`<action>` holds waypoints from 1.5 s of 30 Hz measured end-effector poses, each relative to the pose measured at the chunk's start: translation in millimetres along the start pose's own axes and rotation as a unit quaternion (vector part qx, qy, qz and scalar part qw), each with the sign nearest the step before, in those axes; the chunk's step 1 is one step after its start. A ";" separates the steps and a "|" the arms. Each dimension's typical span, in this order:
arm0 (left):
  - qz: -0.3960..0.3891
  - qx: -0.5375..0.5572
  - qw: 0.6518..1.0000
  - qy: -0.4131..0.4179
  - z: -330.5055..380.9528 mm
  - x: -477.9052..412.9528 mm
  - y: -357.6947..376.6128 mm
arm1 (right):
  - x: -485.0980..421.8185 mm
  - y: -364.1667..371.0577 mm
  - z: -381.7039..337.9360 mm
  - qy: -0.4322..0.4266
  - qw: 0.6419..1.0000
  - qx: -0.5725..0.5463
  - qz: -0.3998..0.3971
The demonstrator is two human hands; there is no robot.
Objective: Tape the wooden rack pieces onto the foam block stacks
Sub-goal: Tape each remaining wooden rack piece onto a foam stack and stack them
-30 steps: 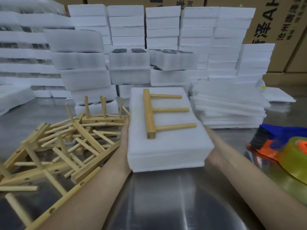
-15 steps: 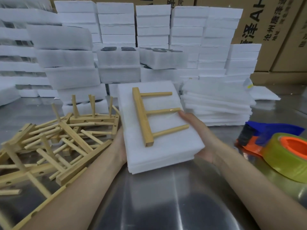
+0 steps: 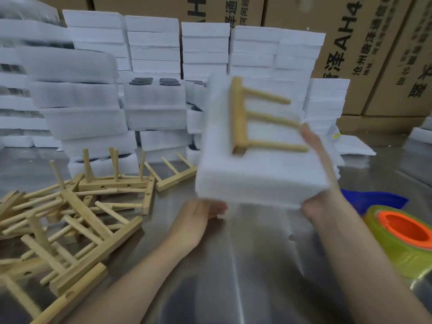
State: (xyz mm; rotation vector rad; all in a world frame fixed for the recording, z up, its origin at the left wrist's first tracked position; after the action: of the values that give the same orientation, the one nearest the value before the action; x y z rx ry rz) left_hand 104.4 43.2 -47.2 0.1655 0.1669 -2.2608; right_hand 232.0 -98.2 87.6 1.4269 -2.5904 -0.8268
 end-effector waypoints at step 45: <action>0.043 0.078 0.994 -0.058 3.4 -11.2 -0.6 | -289.7 -123.0 -44.8 0.085 0.825 0.530 0.179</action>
State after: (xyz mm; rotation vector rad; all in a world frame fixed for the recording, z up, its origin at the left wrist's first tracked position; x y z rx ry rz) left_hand 110.8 51.3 -41.8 0.1209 -0.0783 -2.1896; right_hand 503.9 63.2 121.1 0.9168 -3.0772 0.9061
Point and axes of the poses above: each hand's wrist, its own x-axis away from the middle knuckle, its own y-axis out of the palm, z = x × y, the point moved 4 cm from there along -x, towards the middle knuckle, and after that the axes turned 1 degree about -x, right-handed, at the moved point
